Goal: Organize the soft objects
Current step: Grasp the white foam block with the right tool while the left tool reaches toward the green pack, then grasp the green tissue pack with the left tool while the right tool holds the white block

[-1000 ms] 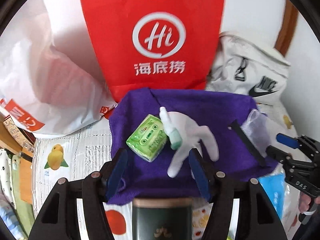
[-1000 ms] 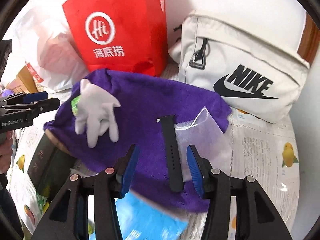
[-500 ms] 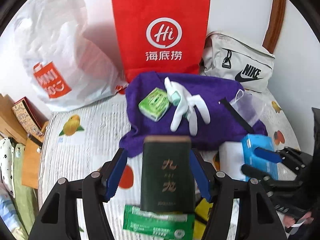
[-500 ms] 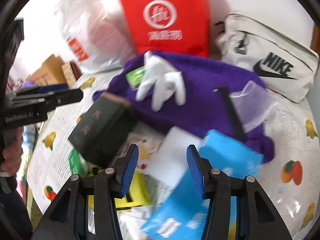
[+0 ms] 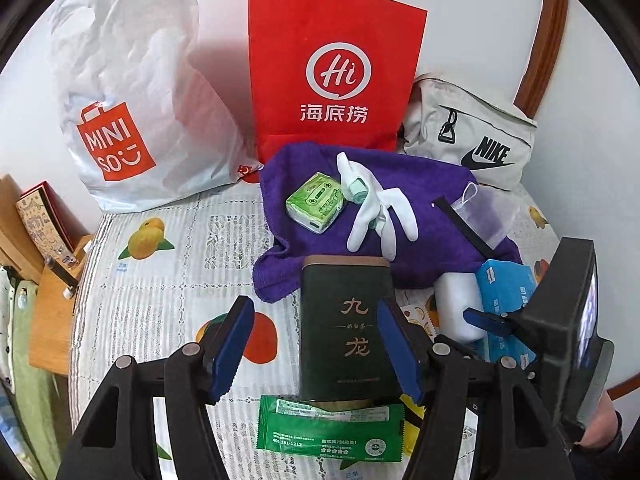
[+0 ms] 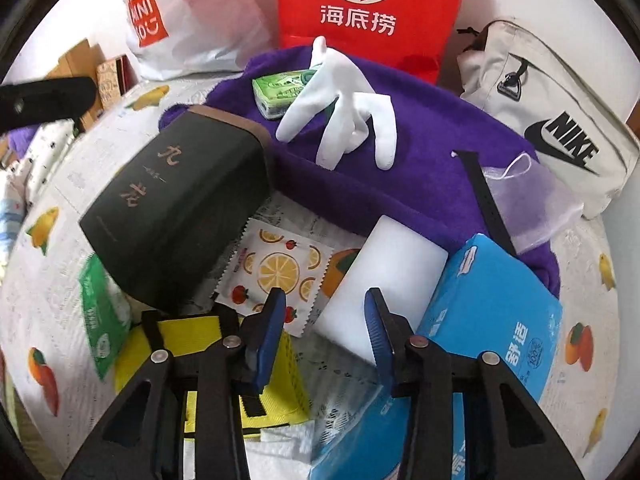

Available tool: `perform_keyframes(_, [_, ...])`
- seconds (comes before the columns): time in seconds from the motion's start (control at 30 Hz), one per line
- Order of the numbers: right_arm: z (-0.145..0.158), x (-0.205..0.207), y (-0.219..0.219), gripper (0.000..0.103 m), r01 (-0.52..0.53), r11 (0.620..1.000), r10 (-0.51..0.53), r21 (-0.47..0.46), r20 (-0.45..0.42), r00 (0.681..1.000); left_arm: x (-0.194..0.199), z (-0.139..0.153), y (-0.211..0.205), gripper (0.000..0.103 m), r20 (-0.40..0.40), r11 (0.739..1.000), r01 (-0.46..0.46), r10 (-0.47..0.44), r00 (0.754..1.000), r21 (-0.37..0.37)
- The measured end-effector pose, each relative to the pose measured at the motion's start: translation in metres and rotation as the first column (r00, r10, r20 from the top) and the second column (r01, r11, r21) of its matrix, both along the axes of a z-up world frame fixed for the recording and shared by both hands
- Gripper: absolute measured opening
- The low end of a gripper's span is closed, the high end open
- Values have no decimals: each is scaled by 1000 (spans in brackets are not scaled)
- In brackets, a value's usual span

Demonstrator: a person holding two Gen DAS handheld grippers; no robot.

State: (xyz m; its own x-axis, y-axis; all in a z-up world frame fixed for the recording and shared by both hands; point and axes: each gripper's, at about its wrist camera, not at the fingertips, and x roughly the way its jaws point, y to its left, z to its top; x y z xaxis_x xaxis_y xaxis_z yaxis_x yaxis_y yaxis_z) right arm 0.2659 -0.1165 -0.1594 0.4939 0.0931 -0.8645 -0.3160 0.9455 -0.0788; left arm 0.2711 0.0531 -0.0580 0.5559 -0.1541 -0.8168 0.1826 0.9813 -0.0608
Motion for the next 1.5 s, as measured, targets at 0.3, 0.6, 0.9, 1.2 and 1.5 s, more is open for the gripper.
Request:
perform_keyframes(0.3, [7, -2, -15, 14, 3, 1000, -3, 26, 33, 999, -2, -2, 12, 62, -4, 999, -22, 21, 1000, -25])
perform_keyframes(0.6, [33, -17, -21, 5, 18, 995, -26, 102, 75, 997, -19, -2, 18, 62, -8, 999, -34, 34, 999, -23])
perform_keyframes(0.9, [49, -44, -21, 3, -10, 989, -3, 146, 88, 996, -42, -4, 21, 62, -18, 999, -45, 45, 999, -26])
perform_keyframes(1.2, [66, -75, -18, 3, -36, 979, 13, 200, 114, 993, -59, -14, 26, 62, -38, 998, -59, 57, 998, -38])
perform_keyframes(1.5, [79, -91, -38, 3, -4, 978, -29, 208, 158, 987, -78, -60, 12, 73, -113, 996, 0, -10, 994, -87])
